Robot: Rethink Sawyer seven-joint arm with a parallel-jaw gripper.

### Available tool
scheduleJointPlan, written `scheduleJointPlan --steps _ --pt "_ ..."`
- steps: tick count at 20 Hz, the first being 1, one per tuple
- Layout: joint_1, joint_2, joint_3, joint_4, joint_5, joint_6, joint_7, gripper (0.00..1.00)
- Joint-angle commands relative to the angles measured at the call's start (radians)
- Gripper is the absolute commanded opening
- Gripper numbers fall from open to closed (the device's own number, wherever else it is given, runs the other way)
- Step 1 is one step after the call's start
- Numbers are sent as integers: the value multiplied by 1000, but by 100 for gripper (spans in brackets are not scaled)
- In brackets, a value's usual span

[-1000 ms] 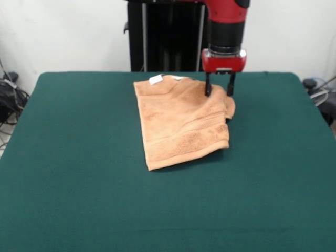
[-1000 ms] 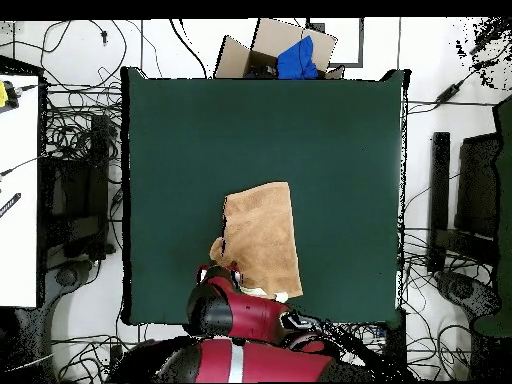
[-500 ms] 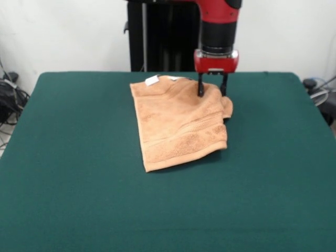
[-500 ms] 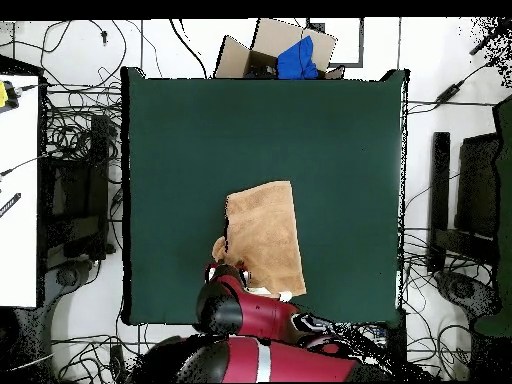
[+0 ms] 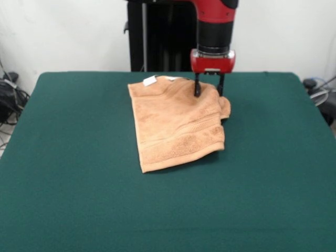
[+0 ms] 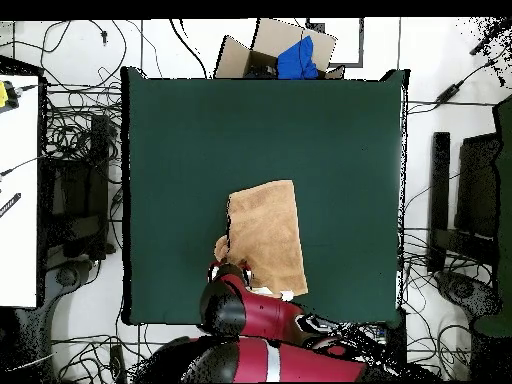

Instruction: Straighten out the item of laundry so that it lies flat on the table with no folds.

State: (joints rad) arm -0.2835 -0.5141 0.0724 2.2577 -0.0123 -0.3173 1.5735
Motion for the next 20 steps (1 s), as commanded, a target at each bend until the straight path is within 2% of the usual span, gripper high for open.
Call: scheduleJointPlan --steps 1,6,7,20 --pt "-23 -17 17 -95 3 34 174 100" --pt "-21 -15 5 -109 -6 55 146 100" --pt "-20 -15 3 -111 -6 59 142 0" --pt "-47 -37 17 -106 -14 76 139 0"
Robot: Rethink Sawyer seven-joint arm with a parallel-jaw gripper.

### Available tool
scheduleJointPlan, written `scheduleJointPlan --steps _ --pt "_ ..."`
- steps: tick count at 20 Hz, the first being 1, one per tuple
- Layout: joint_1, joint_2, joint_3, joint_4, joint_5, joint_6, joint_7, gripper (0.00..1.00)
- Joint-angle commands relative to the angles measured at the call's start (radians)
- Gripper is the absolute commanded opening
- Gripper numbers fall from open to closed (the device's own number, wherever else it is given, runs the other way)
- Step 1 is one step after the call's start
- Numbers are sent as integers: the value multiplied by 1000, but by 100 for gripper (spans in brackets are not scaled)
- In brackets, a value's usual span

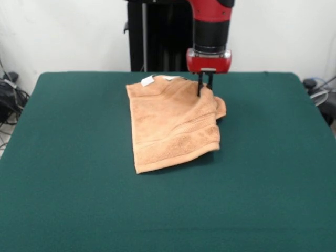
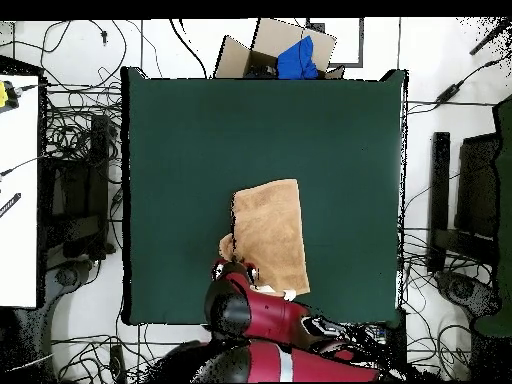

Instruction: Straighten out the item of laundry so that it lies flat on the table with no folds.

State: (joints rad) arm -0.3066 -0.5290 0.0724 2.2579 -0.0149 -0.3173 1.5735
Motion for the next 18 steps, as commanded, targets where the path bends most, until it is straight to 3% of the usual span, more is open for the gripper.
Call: scheduleJointPlan --steps 1,18 --pt "-26 -23 18 -106 -12 78 138 0" --pt "-106 25 33 -204 -102 117 83 0"
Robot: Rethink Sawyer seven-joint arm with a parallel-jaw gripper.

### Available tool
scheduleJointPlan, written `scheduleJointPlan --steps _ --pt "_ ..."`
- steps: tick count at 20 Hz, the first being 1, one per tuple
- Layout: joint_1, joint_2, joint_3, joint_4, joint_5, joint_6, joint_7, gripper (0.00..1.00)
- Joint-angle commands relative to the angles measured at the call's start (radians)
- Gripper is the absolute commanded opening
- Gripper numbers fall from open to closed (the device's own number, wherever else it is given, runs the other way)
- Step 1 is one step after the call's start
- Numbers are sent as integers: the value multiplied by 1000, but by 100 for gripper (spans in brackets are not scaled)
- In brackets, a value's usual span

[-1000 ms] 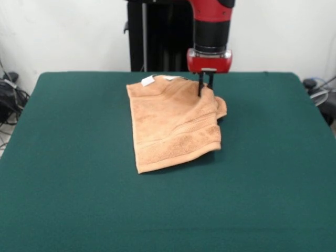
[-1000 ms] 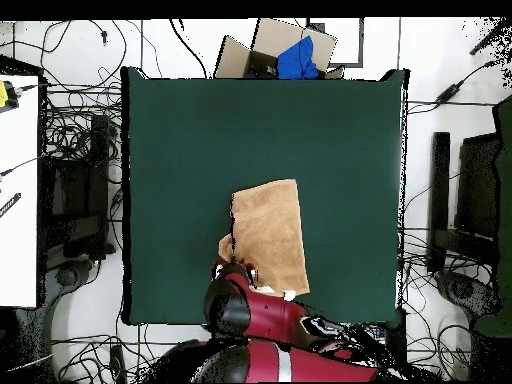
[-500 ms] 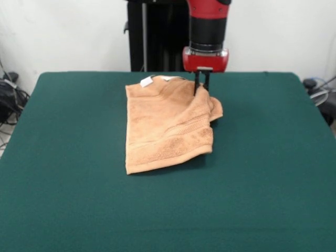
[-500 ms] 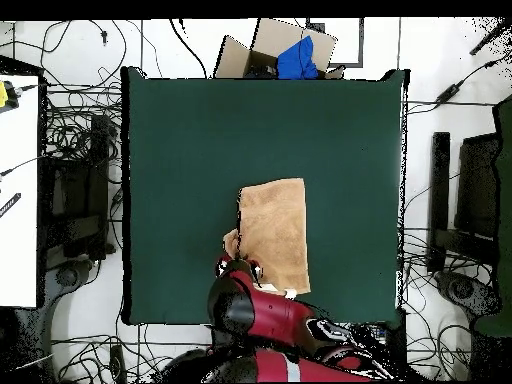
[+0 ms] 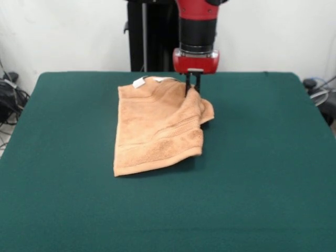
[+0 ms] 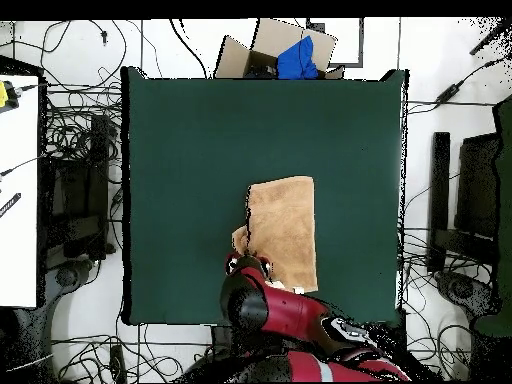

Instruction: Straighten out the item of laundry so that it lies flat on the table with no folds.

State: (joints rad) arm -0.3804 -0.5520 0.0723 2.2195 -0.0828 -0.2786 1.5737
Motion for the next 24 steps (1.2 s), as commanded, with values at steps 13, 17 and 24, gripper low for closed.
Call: scheduleJointPlan --steps 13,17,24 --pt "-76 63 35 -208 -111 105 91 0" --pt "-64 72 34 -210 -113 99 108 0" --pt "-46 62 26 -204 -105 91 121 0"
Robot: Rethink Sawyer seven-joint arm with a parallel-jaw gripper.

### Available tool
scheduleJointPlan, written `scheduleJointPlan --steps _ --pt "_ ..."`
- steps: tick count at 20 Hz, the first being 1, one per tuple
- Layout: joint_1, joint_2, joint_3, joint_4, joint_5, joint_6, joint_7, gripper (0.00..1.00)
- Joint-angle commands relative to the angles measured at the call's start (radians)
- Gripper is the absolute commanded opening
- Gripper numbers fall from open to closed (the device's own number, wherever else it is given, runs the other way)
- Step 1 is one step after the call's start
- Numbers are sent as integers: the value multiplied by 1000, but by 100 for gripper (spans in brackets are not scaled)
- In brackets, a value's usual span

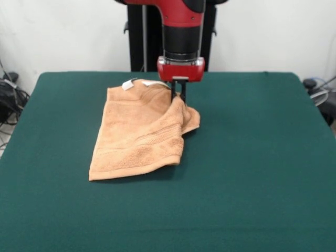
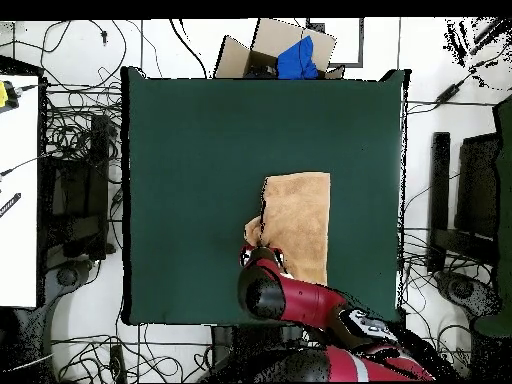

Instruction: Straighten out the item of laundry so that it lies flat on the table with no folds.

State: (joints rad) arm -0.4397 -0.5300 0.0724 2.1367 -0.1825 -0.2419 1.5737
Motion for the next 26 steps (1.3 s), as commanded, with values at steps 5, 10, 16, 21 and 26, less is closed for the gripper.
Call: scheduleJointPlan --steps 5,10,16,21,26 --pt "23 35 26 -107 8 54 135 0" --pt "34 19 25 -96 18 62 143 0" --pt "42 -6 26 -78 23 73 148 0" --pt "40 -2 21 -83 20 72 145 0" --pt "52 3 6 -87 25 69 144 0"
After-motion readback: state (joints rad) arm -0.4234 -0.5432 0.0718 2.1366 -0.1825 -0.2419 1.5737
